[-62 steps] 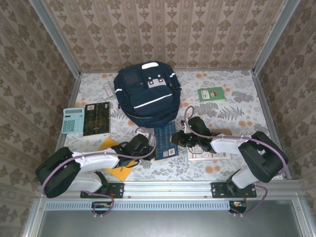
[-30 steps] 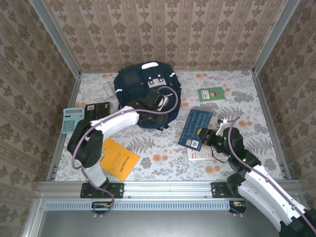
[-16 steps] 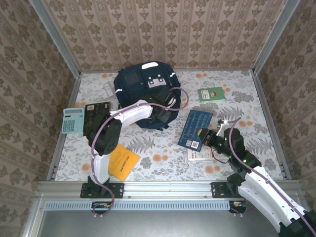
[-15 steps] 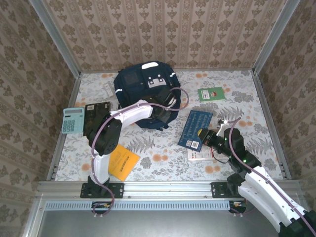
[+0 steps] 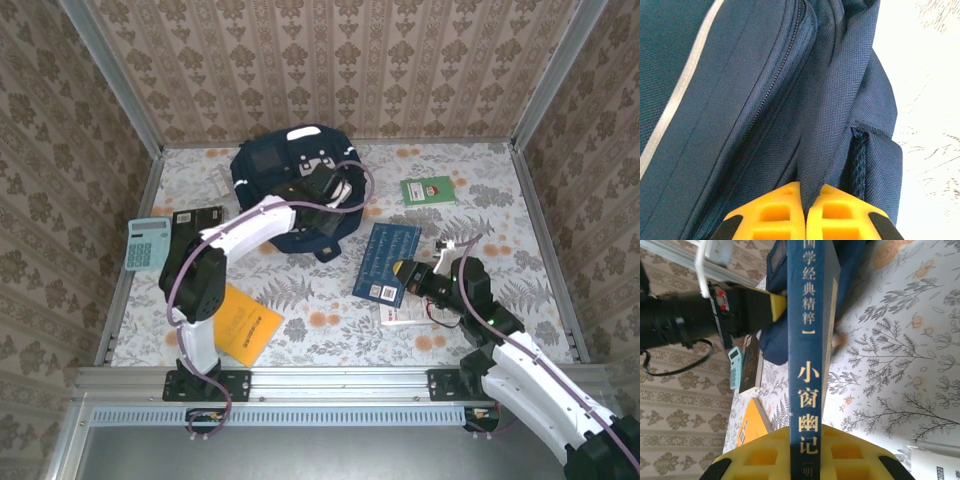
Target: Pack the student bag
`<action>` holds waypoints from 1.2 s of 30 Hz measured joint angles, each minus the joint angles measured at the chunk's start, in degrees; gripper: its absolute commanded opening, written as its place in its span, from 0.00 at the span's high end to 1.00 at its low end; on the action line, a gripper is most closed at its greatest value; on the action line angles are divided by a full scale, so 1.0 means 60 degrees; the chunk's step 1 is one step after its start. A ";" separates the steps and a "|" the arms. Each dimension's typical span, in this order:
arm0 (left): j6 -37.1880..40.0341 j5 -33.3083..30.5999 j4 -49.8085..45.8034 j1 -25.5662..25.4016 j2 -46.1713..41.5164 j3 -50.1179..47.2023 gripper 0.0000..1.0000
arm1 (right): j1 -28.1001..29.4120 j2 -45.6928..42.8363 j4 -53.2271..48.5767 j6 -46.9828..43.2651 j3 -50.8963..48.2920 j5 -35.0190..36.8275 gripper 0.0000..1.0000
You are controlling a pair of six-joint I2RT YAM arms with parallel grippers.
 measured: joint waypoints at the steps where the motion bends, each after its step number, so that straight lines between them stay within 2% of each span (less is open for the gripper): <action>1: -0.0033 0.0098 0.0000 0.0066 -0.0098 0.0015 1.00 | 0.0000 0.0098 0.0106 0.0000 0.0000 -0.0058 1.00; 10: -0.0109 0.0867 -0.0033 0.0182 -0.0240 0.0022 1.00 | 0.0000 0.0656 0.0583 -0.0004 0.0000 -0.0306 1.00; 13: -0.0087 0.0973 -0.0015 0.0168 0.0000 0.0022 0.82 | 0.0000 0.0656 0.0601 -0.0007 0.0000 -0.0302 1.00; 25: -0.0237 0.1107 0.0262 0.0168 0.0856 0.0066 0.63 | 0.0000 0.0656 0.0601 -0.0004 0.0000 -0.0299 1.00; 28: -0.0186 0.1147 0.0266 0.0146 0.0892 0.0095 0.50 | 0.0000 0.0656 0.0601 -0.0004 0.0000 -0.0299 1.00; 36: -0.0025 0.1206 0.0178 -0.0226 0.1086 0.0401 0.48 | 0.0000 0.0656 0.0601 -0.0004 0.0000 -0.0299 1.00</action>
